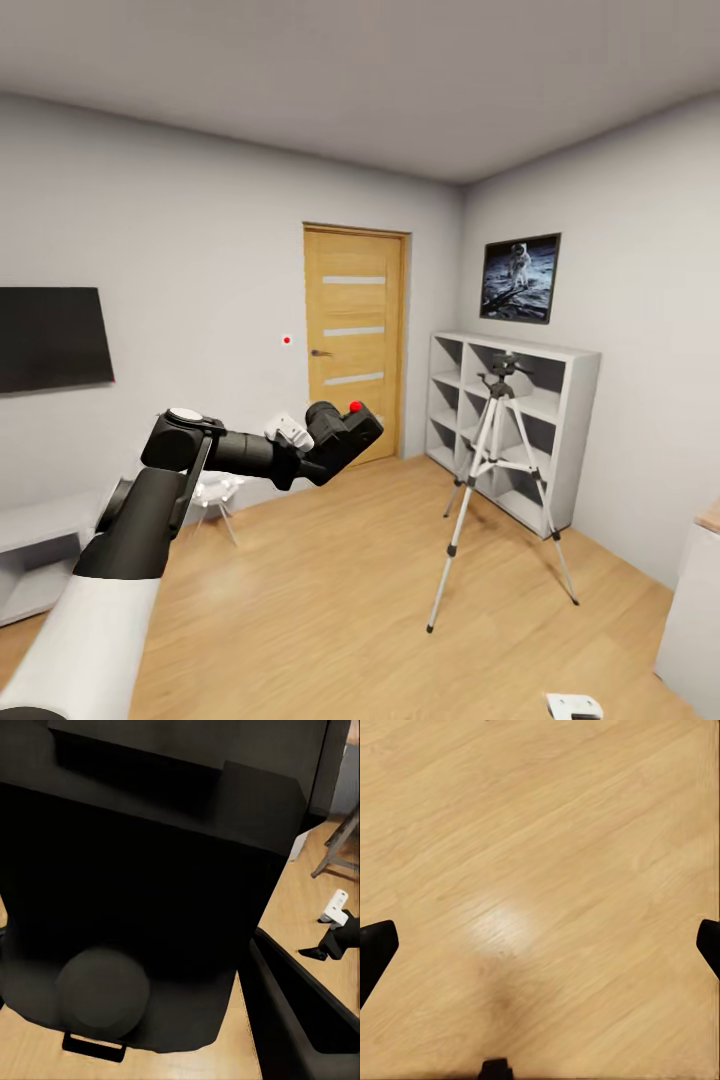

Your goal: Attach the digital camera to the camera tripod in the bedroom.

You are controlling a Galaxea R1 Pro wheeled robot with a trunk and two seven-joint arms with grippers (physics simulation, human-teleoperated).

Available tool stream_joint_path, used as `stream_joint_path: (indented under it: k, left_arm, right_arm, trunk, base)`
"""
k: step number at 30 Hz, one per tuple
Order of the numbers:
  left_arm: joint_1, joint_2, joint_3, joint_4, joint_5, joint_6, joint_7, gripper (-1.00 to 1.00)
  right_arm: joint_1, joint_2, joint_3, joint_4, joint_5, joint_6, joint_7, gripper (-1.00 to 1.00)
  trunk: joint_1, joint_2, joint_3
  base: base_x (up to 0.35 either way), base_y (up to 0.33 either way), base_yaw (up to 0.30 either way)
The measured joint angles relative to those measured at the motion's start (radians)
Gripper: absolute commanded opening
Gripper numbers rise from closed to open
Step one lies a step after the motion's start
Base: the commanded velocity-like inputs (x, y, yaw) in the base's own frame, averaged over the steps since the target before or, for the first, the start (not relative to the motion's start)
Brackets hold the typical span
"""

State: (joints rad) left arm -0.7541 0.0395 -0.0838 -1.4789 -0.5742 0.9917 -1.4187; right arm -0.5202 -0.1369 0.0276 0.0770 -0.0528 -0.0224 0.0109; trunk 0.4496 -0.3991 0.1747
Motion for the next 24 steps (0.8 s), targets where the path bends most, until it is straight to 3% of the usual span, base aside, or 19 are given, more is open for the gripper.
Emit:
stream_joint_path:
  k: [8, 18, 24]
  left_arm:
    - [0.0, 0.0, 0.0, 0.0, 0.0, 0.0, 0.0, -1.0]
    - [0.0, 0.0, 0.0, 0.0, 0.0, 0.0, 0.0, -1.0]
    - [0.0, 0.002, 0.001, 0.001, 0.0, 0.0, 0.0, -1.0]
  right_arm:
    - [0.001, 0.001, 0.0, 0.0, 0.0, 0.001, 0.001, 1.0]
    - [0.006, 0.006, 0.0, 0.001, 0.0, 0.006, -0.006, 1.0]
    - [0.085, -0.013, 0.0, 0.001, -0.002, 0.006, -0.043, 1.0]
  trunk:
    - [0.0, 0.0, 0.0]
    - [0.0, 0.0, 0.0]
    - [0.0, 0.0, 0.0]
  base:
    - [0.0, -0.3, -0.208]
    - [0.0, -0.31, -0.03]
    - [0.0, -0.31, -0.003]
